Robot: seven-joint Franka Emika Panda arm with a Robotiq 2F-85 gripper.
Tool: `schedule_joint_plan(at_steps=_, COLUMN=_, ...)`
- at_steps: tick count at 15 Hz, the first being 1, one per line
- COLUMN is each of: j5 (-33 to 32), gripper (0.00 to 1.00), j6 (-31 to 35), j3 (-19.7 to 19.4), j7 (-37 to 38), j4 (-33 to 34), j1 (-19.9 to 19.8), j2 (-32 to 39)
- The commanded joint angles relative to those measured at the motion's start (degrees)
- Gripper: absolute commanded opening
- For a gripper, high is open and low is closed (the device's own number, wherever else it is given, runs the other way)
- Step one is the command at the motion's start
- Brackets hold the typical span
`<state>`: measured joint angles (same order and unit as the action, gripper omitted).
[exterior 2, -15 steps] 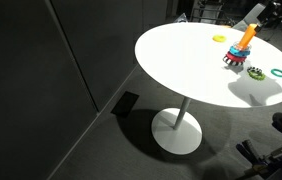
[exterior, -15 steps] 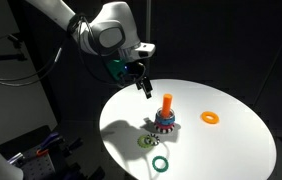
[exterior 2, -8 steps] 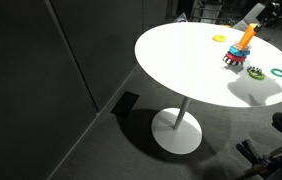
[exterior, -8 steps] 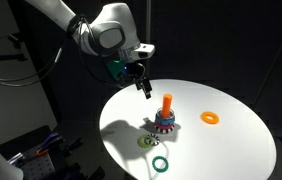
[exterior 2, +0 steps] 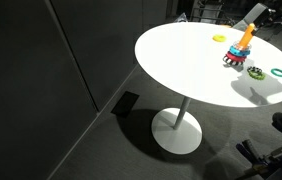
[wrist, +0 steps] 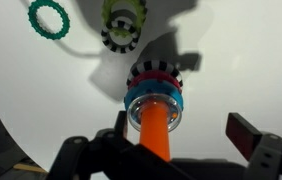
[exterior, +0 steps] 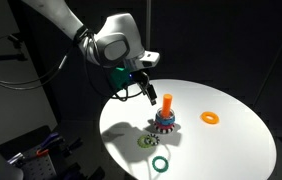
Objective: Place the clear ring on the table
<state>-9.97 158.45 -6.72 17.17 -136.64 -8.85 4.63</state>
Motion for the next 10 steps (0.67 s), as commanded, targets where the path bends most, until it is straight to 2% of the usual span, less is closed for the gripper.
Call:
schedule_joint_plan(at_steps=1, j5=1.5, gripper=1.0, j6=5.3, j3=-1.8, j7=2.0, j4=1.7, j1=0.9, j2=4.5)
schedule_joint_plan(at_steps=6, j5=4.3, gripper=1.0, j6=11.7, j3=-3.8, j7=2.2, j4=3.1, j1=2.6, j2=9.9)
schedule_joint_plan(at_steps=10, j5=6.3, gripper=1.0, j6=14.4, j3=-6.2, j7=2.3, j4=5.3, j1=5.2, j2=13.7)
